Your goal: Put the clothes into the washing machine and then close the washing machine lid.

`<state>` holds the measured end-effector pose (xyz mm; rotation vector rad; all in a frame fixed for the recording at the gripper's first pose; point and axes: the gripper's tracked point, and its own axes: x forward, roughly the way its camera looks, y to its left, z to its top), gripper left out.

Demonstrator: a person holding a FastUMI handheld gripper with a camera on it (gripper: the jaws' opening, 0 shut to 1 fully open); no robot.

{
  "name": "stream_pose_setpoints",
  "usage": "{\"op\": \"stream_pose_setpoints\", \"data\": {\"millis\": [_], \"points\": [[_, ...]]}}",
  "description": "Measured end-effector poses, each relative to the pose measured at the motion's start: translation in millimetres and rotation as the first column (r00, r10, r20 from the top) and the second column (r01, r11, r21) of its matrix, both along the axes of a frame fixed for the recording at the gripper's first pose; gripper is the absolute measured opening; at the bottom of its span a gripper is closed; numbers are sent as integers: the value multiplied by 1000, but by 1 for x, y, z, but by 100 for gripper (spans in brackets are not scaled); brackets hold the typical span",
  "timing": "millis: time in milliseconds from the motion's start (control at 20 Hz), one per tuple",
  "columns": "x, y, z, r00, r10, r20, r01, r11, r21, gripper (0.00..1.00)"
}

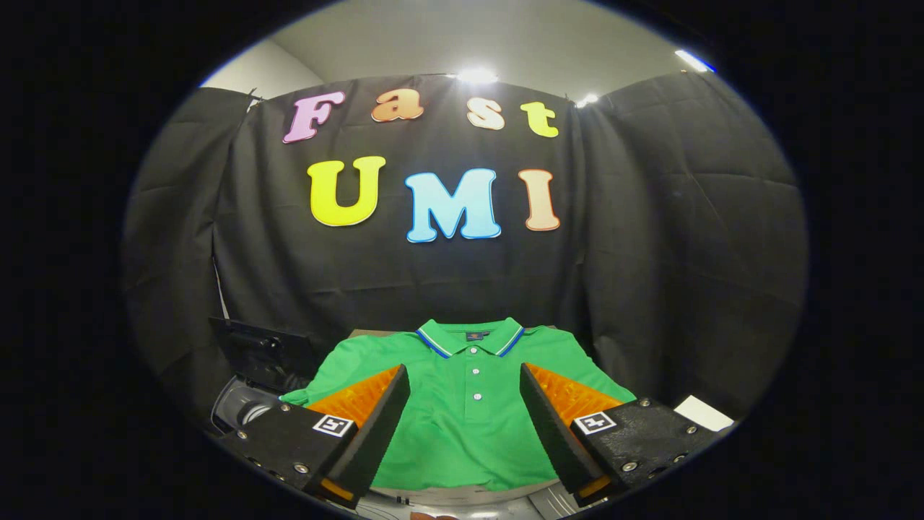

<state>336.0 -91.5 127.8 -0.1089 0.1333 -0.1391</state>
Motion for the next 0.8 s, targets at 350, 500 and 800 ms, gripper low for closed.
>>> {"op": "stream_pose_setpoints", "data": {"millis": [350,500,800], "points": [[60,-22,-30,988,11,-153,-10,1000,11,95],[74,-20,-43,977,35,-212,-27,999,40,96],[84,-18,-73,936,50,-347,-37,998,44,95]]}}
